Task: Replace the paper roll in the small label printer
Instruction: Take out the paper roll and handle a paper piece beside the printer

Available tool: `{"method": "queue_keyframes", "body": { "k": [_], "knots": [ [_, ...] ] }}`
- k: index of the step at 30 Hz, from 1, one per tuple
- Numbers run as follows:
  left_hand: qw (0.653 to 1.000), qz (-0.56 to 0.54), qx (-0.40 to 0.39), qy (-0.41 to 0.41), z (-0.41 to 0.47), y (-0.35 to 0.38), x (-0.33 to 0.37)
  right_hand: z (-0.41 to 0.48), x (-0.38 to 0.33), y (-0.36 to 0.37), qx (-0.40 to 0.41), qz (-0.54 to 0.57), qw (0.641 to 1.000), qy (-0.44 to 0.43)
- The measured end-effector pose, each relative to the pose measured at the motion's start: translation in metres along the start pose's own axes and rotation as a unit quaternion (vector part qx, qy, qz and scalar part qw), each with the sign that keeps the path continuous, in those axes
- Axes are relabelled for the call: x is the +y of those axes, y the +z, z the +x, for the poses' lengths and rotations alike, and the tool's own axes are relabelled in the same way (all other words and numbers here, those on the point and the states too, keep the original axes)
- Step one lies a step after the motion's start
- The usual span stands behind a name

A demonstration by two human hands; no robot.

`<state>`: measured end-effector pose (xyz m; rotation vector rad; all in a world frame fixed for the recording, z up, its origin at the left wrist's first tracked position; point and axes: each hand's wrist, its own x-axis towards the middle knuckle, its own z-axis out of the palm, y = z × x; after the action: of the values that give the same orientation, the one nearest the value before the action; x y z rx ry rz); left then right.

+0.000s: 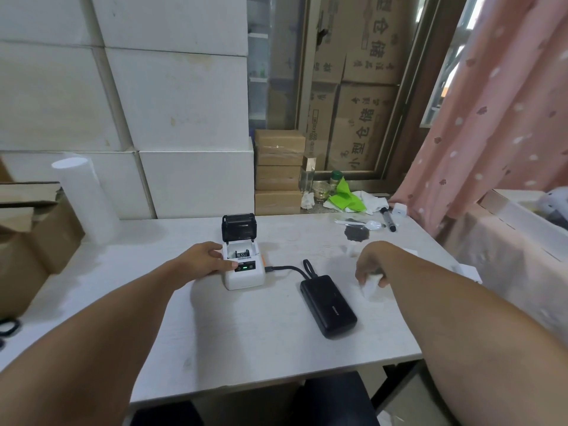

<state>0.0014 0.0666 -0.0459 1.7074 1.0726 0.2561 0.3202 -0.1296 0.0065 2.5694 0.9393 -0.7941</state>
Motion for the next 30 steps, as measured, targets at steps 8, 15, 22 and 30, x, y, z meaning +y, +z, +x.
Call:
{"method": "queue_keyframes", "body": {
  "k": [8, 15, 22, 30],
  "knots": [
    [0.984, 0.133, 0.114, 0.032, -0.006, -0.003, 0.001, 0.002, -0.018, -0.014, 0.006, 0.272, 0.961, -0.038],
    [0.941, 0.210, 0.199, 0.174, -0.023, -0.001, 0.024, -0.022, -0.077, -0.025, -0.064, 0.529, 0.820, -0.206],
    [0.940, 0.134, 0.216, 0.227, -0.043, 0.022, 0.075, -0.042, -0.141, -0.034, -0.106, 0.649, 0.709, -0.254],
    [0.927, 0.061, 0.308, 0.205, -0.042, 0.034, 0.105, -0.069, -0.185, -0.043, -0.132, 0.705, 0.632, -0.293]
  ]
}}
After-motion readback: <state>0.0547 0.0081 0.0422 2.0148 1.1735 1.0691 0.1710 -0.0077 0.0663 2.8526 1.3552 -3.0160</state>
